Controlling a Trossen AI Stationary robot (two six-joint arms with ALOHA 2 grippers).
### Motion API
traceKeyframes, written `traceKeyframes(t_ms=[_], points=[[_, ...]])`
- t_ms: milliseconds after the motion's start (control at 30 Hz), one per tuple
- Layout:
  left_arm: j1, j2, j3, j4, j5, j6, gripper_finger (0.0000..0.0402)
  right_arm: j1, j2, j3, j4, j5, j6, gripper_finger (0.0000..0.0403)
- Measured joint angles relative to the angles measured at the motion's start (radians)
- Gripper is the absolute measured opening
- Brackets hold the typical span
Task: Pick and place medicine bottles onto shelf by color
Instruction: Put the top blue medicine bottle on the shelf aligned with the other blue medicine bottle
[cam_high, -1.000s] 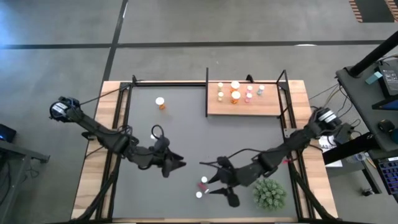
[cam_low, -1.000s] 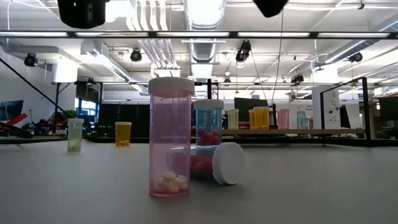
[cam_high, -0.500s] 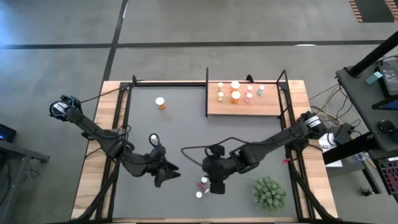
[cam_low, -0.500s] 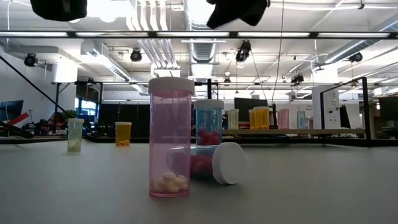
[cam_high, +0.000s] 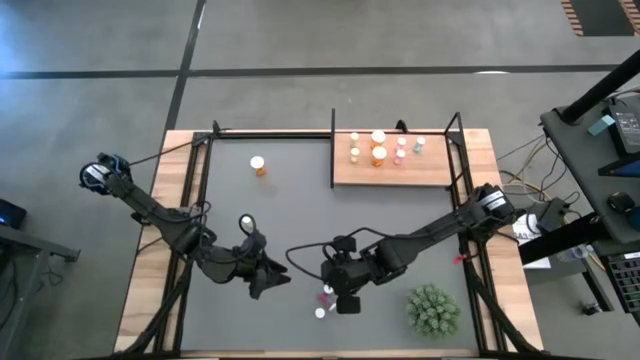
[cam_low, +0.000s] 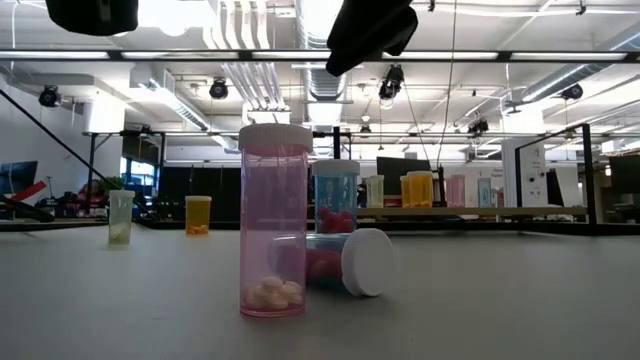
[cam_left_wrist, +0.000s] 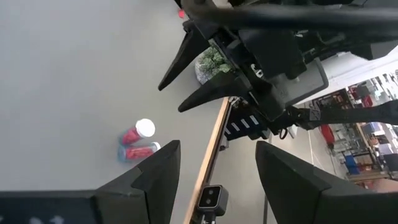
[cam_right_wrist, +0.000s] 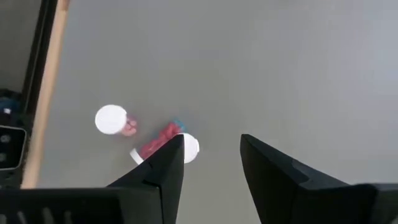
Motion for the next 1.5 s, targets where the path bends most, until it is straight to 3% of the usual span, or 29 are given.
traceKeyframes(t_ms=[500, 900, 1500], points=[[0.0, 0.0, -0.001, 0.0, -0.004, -0.028, 0.0193, -0.002, 0.07, 0.0, 0.007, -0.052, -0.094, 0.0234], [0.0, 0.0, -0.004, -0.001, -0.003, -0.055, 0.0193, -0.002, 0.115, 0.0, 0.06, -0.111, -0.108, 0.0237], [0.0, 0.0, -0.014, -0.01, -0.003, -0.087, 0.0193, -0.008, 0.133, -0.005, 0.085, -0.112, -0.109, 0.0231]])
